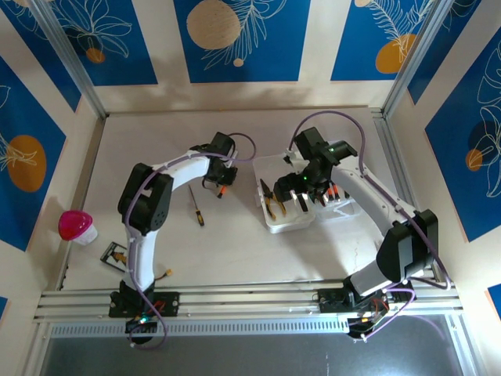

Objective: Pack the tool kit

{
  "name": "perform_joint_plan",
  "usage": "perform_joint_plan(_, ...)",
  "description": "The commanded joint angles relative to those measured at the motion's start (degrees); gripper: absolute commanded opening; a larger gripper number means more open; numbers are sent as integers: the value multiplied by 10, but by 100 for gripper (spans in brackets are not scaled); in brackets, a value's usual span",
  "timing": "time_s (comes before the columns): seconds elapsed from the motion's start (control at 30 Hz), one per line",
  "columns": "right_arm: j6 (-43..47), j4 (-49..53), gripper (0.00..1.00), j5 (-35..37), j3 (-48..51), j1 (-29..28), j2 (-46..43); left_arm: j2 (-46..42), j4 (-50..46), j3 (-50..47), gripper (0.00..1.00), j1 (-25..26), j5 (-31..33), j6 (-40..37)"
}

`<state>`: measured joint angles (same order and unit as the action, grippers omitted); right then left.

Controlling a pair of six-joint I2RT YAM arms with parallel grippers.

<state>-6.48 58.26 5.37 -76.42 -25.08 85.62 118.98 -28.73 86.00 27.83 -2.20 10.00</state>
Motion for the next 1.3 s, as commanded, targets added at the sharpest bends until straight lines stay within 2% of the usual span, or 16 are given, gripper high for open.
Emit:
perform_joint_plan(0.0,4,-34,99,-42,16,8,-32,-90,0,-7,0,-8,-89,20)
perform_joint_plan(0.13,-23,-133,99,-121,53,12,-71,-167,42,-12,0,-8,-191,66)
perform_joint_plan(0.23,-64,-246,100,-194,94,10,-102,-208,117,-28,0,-8,-278,137)
perform_joint_plan(0.3,-94,-325,96,-238,120,7,-116,-224,194,-45,0,-7,-343,203)
perform_joint_plan(0.43,-137,-429,84,-276,148,-2,-125,-244,319,-78,0,0,-400,302)
perform_joint_plan(0.67,-179,-518,66,-298,158,-9,-119,-259,369,-104,0,9,-404,338)
perform_joint_plan(0.9,-191,-519,55,-301,134,-13,-77,-255,408,-116,0,16,-415,361)
perform_joint_plan(1.27,-191,-516,13,-295,118,-14,-68,-250,422,-120,0,22,-424,369)
